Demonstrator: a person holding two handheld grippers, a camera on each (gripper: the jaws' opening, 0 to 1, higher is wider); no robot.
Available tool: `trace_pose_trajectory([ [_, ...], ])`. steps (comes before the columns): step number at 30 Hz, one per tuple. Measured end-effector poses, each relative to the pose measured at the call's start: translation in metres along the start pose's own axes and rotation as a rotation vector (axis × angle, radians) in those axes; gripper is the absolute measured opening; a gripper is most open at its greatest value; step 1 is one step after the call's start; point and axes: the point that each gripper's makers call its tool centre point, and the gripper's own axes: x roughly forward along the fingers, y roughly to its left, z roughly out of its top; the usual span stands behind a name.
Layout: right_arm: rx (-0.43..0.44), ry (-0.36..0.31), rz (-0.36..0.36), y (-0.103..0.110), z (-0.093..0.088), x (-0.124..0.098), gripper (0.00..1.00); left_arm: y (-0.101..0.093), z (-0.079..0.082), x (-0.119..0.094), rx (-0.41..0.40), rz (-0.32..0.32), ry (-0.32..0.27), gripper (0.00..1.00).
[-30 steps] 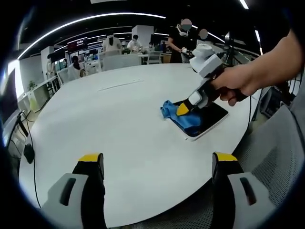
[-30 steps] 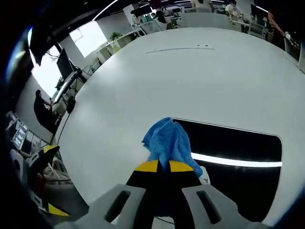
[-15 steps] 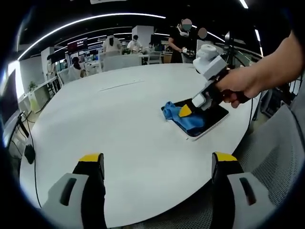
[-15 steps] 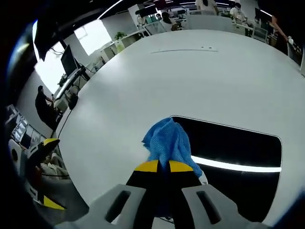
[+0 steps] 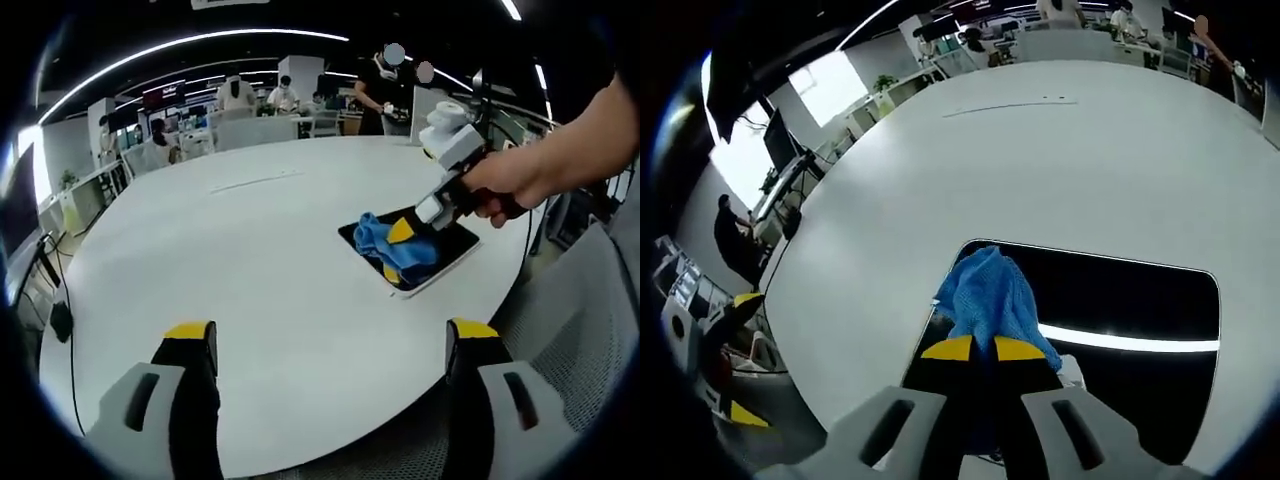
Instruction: Wipe the mirror surface with the cleaning cloth until all visible marks leave the cleaned area.
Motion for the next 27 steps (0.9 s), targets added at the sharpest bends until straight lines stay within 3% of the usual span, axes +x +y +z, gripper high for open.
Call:
trace_pose_trajectory([
  [12, 0.006, -0.004, -0.014, -0.021, -0.003, -0.01, 0.0, -0.01, 0.008, 0.0, -0.042, -0.056, -0.048, 0.99],
  [27, 0.038, -0.005, -0.039, -0.058, -0.009, -0.028, 0.0, -0.015, 0.005, 0.002, -0.033, -0.075, -0.027, 0.99],
])
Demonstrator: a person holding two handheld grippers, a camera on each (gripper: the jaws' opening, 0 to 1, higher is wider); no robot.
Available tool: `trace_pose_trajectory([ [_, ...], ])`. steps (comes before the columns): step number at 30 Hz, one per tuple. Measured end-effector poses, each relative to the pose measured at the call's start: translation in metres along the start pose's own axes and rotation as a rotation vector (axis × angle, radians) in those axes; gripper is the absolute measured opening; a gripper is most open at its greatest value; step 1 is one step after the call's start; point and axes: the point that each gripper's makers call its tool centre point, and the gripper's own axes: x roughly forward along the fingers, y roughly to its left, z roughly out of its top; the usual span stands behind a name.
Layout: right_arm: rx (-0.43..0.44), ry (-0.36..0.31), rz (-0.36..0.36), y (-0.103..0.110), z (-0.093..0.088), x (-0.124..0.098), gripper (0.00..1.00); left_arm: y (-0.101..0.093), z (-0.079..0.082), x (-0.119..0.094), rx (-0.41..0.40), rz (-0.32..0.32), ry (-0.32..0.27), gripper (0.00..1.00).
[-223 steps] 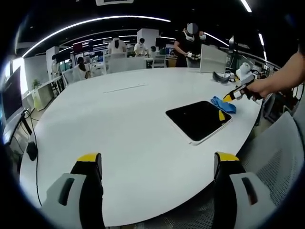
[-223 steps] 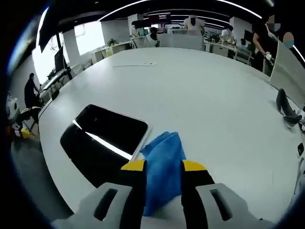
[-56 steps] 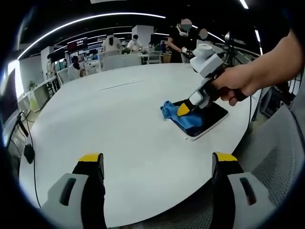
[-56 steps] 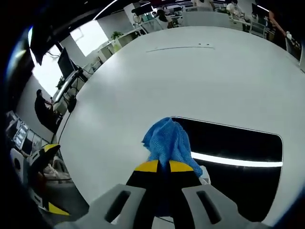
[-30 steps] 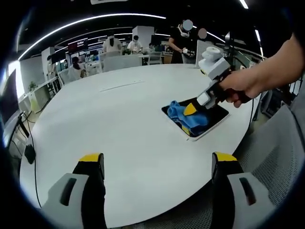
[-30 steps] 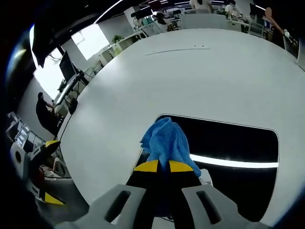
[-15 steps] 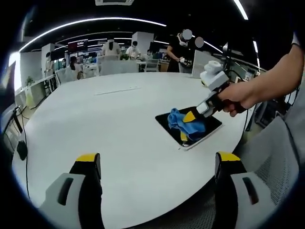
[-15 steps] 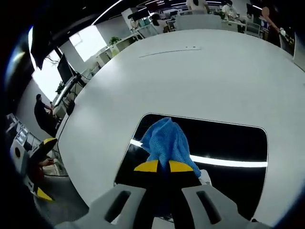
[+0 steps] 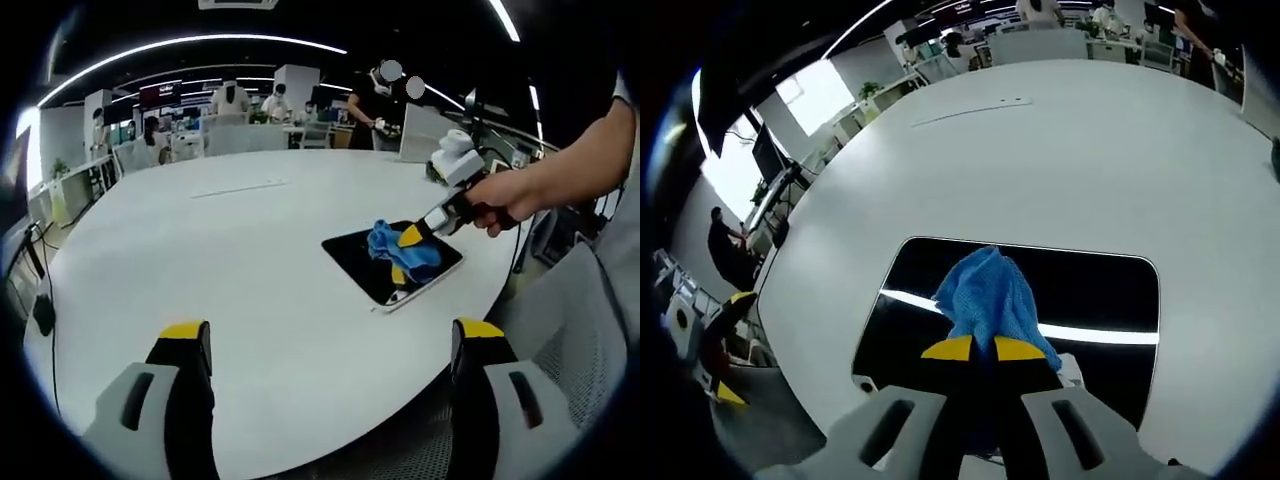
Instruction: Wipe the mirror surface with the cleaning cloth until all visible marks leave the cleaned area.
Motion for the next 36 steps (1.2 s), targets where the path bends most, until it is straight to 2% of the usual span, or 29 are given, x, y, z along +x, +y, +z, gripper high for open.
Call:
trace_pose_trajectory([
  [23, 0.022, 0.003, -0.029, -0.046, -0.008, -0.022, 0.01, -0.001, -0.001, 0.0, 0.011, -0.006, 0.0, 0.99],
  [24, 0.026, 0.004, -0.033, -0.049, -0.008, -0.023, 0.01, -0.001, -0.002, 0.0, 0.021, -0.003, 0.003, 0.99],
  [25, 0.026, 0.004, -0.035, -0.05, -0.008, -0.024, 0.01, -0.004, -0.005, 0.001, 0.078, -0.017, 0.013, 0.99],
  [26, 0.028, 0.004, -0.037, -0.052, -0.008, -0.024, 0.01, -0.008, -0.01, 0.001, 0.079, -0.029, 0.04, 0.99],
  [28, 0.048, 0.0, -0.044, -0.056, -0.007, -0.025, 0.01, -0.009, -0.008, 0.003, 0.072, -0.036, 0.032, 0.99],
  [30, 0.055, 0.0, -0.045, -0.057, -0.007, -0.025, 0.01, -0.007, -0.004, 0.002, 0.028, -0.038, 0.01, 0.99],
  [33, 0.04, 0.003, -0.057, -0.059, -0.009, -0.028, 0.01, -0.008, -0.006, 0.002, 0.03, -0.037, 0.024, 0.99],
  [36, 0.042, 0.003, -0.065, -0.064, -0.011, -0.031, 0.01, -0.007, -0.005, 0.002, 0.029, -0.034, 0.014, 0.99],
])
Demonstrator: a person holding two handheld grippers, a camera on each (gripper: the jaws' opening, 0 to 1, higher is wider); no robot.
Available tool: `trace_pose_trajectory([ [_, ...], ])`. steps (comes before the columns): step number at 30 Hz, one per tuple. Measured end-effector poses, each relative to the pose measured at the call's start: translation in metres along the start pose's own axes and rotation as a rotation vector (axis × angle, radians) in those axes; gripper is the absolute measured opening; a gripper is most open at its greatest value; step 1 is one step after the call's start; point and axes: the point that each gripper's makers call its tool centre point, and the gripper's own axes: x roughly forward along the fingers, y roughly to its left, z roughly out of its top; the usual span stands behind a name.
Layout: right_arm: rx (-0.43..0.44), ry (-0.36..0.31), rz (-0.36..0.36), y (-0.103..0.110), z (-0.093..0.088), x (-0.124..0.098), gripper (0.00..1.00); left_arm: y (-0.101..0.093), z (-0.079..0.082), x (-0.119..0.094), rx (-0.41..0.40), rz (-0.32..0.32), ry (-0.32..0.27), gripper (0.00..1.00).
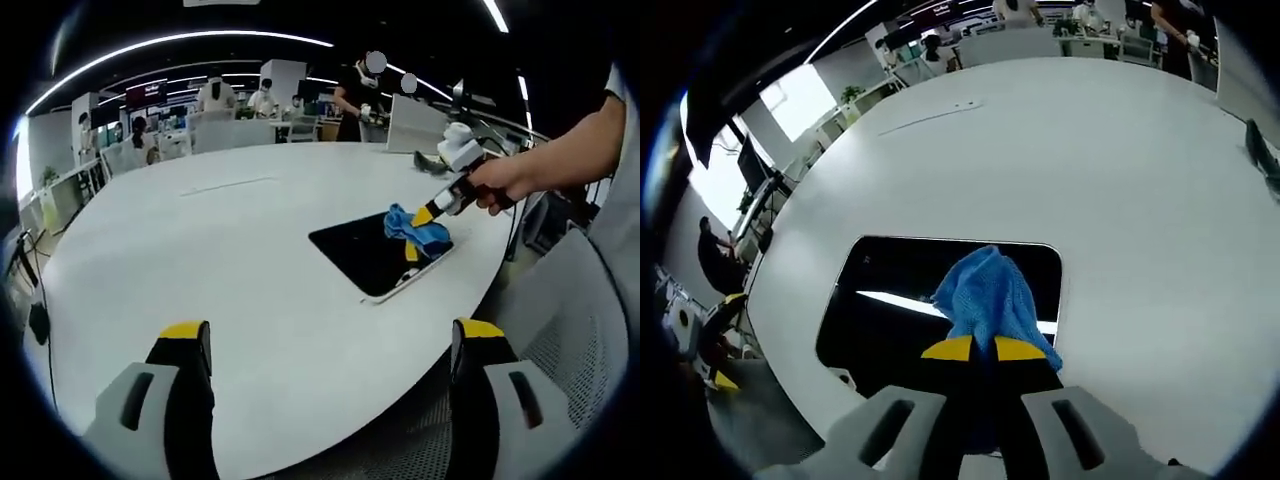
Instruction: Wipe the mirror surface with the cleaning cloth until all visible marks leave the cleaned area.
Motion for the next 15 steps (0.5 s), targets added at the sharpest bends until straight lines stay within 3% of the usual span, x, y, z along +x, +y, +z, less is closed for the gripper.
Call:
trace_pose_trajectory([
  [3, 0.004, 0.002, -0.007, -0.007, -0.001, -0.003, 0.01, 0.002, -0.001, 0.0, 0.003, 0.01, 0.005, 0.99],
  [6, 0.017, 0.005, -0.02, -0.014, -0.002, -0.006, 0.01, 0.006, -0.006, -0.002, 0.096, 0.044, 0.048, 0.99],
  [15, 0.044, 0.011, -0.041, -0.023, -0.005, -0.01, 0.01, 0.003, -0.001, -0.001, 0.016, 0.014, 0.017, 0.99],
])
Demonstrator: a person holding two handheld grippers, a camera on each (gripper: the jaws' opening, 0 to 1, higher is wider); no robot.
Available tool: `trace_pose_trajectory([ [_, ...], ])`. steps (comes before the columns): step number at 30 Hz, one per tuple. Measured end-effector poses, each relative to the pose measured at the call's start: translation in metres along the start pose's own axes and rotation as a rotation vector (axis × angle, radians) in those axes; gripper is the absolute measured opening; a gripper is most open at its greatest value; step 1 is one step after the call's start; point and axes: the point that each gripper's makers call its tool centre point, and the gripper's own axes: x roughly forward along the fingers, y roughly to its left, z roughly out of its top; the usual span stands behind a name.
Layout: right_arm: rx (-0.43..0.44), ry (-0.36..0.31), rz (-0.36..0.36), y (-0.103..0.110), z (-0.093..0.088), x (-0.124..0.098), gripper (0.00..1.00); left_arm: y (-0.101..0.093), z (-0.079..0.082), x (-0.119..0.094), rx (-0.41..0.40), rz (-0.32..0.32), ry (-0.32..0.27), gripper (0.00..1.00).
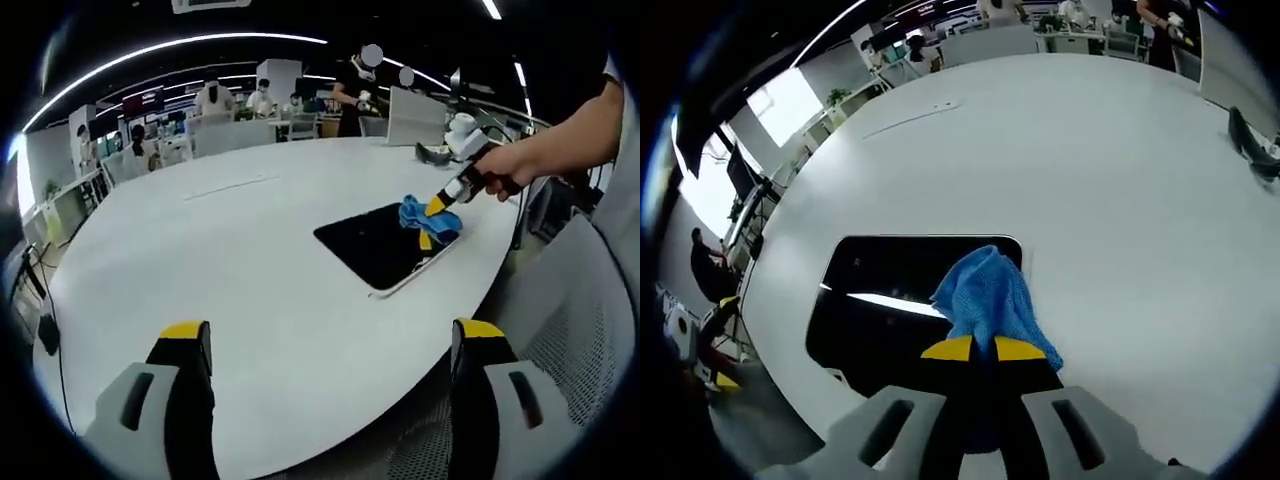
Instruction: Wipe the mirror surface with the cleaning cloth until all visible marks leave the cleaned area.
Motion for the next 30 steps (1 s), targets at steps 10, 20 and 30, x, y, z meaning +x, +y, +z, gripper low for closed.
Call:
trace_pose_trajectory([
  [10, 0.014, -0.004, -0.003, 0.0001, 0.0001, 0.0027, 0.01, -0.0023, 0.0014, 0.0, -0.029, -0.009, -0.012, 0.99],
  [20, 0.017, -0.022, -0.016, 0.0002, 0.0002, 0.0013, 0.01, -0.001, 0.001, -0.0001, -0.03, 0.002, -0.007, 0.99],
  [30, 0.034, -0.03, -0.034, 0.0044, -0.0036, -0.0006, 0.01, -0.0002, -0.0011, 0.0001, -0.032, 0.004, 0.001, 0.99],
])
